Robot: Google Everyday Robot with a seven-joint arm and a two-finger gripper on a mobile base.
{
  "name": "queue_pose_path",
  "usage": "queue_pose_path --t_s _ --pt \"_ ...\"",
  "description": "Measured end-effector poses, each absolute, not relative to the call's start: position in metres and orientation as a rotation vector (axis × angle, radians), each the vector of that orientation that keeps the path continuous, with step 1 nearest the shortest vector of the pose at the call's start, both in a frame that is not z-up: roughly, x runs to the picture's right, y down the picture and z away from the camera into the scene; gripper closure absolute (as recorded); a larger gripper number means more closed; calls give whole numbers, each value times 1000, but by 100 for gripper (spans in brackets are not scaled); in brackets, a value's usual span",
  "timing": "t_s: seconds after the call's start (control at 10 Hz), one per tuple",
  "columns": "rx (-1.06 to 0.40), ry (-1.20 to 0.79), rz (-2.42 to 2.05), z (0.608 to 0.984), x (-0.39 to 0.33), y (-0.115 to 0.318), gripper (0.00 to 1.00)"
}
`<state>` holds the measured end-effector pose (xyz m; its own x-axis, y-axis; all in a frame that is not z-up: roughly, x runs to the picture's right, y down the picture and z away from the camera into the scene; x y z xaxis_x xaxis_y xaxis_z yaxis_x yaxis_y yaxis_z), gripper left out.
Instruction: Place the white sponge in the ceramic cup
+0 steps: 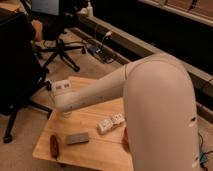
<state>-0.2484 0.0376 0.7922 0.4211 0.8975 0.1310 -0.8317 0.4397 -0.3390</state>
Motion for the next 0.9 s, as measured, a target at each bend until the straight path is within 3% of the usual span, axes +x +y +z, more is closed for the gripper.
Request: queue_pose_path --t_s 0.7,0.9 --pt "-236 -309 1097 793 -247 38 50" --pt "-212 -243 1125 784 -214 40 31"
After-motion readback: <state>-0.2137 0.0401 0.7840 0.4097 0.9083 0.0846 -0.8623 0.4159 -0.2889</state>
